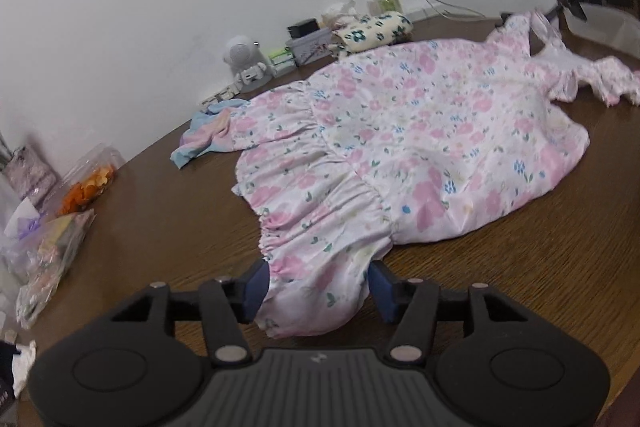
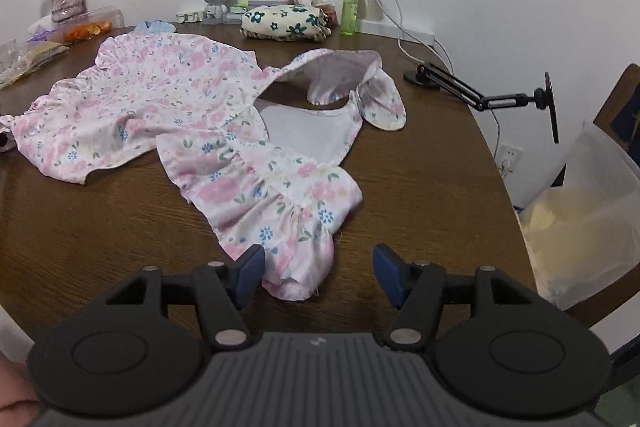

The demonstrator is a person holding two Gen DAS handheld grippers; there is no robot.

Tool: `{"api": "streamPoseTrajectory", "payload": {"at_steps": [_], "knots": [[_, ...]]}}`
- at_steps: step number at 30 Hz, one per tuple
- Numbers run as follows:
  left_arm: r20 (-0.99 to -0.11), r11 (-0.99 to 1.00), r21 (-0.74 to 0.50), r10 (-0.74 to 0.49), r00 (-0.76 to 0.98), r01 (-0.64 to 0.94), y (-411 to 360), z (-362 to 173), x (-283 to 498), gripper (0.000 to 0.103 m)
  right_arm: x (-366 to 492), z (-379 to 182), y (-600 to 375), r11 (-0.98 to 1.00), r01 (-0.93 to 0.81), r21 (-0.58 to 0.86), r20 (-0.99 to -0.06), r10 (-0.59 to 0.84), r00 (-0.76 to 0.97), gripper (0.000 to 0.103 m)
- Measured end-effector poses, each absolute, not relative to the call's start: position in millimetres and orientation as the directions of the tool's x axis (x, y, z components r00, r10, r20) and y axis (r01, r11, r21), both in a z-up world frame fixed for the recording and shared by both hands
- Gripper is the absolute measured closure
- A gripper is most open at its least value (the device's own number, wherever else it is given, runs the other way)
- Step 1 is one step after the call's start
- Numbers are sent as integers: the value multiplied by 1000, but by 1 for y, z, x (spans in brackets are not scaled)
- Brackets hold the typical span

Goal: Fold clothes

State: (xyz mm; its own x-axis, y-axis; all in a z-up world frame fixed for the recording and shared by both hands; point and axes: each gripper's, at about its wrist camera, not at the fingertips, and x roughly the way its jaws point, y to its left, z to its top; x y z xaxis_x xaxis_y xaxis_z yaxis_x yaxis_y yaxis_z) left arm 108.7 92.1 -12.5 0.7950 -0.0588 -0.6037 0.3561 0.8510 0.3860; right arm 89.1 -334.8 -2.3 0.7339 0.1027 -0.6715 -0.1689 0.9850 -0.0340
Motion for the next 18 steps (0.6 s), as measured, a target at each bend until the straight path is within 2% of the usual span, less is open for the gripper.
{"api": "streamPoseTrajectory", "payload": {"at_steps": [3, 4, 7, 9, 10, 11, 13, 18], "knots": [[-595, 828, 422, -53, 802, 368, 86, -19, 111, 50, 90, -4, -330, 985, -166, -44, -659, 97, 746, 45], [-591, 823, 430, -54, 805, 371, 85, -20, 111, 51, 91, -5, -329, 985, -164, -52, -658, 90, 748, 50], [-592, 822, 422, -71, 803, 383, 83, -21, 111, 70, 93, -6, -327, 985, -170, -36, -662, 104, 742, 67], [-598, 824, 406, -87, 797, 395, 83, -22, 110, 96, 92, -6, -326, 985, -173, -31, -661, 109, 742, 78], [-596, 825, 406, -87, 798, 393, 82, -22, 108, 100, 92, -5, -325, 985, -172, -31, -662, 109, 742, 87], [-580, 824, 419, -80, 811, 381, 80, -21, 105, 101, 92, -5, -326, 985, -170, -29, -662, 108, 741, 95], [-542, 823, 443, -71, 837, 356, 76, -16, 98, 102, 89, -2, -327, 987, -156, -23, -649, 104, 754, 100], [-423, 823, 505, -25, 906, 259, 67, 13, 80, 103, 80, 20, -331, 993, -111, -38, -572, 70, 817, 101]]}}
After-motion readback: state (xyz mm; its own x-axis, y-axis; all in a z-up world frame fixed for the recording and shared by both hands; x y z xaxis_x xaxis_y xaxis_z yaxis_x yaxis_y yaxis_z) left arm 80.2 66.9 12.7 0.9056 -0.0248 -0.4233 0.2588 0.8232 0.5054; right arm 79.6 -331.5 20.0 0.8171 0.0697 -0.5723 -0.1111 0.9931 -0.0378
